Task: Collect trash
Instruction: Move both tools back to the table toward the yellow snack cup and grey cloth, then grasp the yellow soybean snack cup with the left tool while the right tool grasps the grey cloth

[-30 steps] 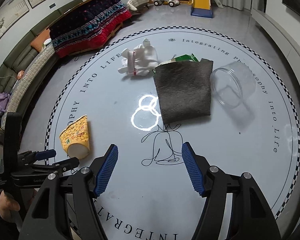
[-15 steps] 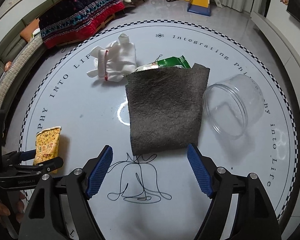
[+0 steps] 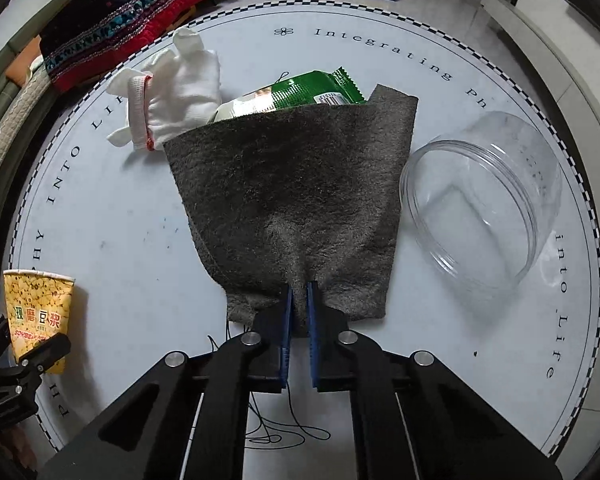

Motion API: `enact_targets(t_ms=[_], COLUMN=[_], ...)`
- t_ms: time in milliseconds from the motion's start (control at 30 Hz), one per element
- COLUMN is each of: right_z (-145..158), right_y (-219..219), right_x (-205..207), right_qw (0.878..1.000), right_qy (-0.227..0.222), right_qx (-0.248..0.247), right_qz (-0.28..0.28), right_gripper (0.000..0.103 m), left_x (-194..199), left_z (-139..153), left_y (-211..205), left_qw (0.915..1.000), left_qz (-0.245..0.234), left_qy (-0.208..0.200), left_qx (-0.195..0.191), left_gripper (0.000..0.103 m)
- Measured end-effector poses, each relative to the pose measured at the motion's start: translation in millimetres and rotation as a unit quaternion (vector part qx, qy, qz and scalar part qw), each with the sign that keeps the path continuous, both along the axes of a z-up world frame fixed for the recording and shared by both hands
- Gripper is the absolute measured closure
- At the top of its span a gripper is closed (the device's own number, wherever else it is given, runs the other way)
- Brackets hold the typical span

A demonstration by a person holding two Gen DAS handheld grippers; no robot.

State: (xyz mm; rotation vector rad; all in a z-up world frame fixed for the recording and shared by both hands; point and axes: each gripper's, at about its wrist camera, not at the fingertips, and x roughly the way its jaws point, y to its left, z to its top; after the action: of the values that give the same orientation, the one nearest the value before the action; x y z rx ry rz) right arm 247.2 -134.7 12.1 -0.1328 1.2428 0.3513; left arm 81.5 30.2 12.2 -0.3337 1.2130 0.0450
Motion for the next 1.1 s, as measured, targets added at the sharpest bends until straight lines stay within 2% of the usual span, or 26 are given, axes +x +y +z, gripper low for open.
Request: enact_targets(t_ms=[267,567,833,1100], right_z=[56,124,162,170], right_y=[-5,25,84,162], right_x=[-39,-85,-129,-170], right_qw=[0.999,0.996,0.99,0.98], right_qy=[-0.03,-0.085,-0.117,-0.122], right_qx=[0.032,0.028,0.042,0.055], right_qz=[-0.007,0.01,0.069,0.15], right_gripper=[0.097,0.097,0.097,0.097], left_x=[-33,-80,-124,-166], left_z=[41,73,88,91], left_y=[18,55,105,156], left_qw=[0.9984,0.9954,0.9921,0.9869], left_qz=[-0.017,0.013,0.058,0.111], left_qy=[-0.054,-0.093,-0.11,-0.117], left_qx=[-0.003,-0.019,-0.015,-0.007], left_gripper=[0.038,0.038,0.038,0.038])
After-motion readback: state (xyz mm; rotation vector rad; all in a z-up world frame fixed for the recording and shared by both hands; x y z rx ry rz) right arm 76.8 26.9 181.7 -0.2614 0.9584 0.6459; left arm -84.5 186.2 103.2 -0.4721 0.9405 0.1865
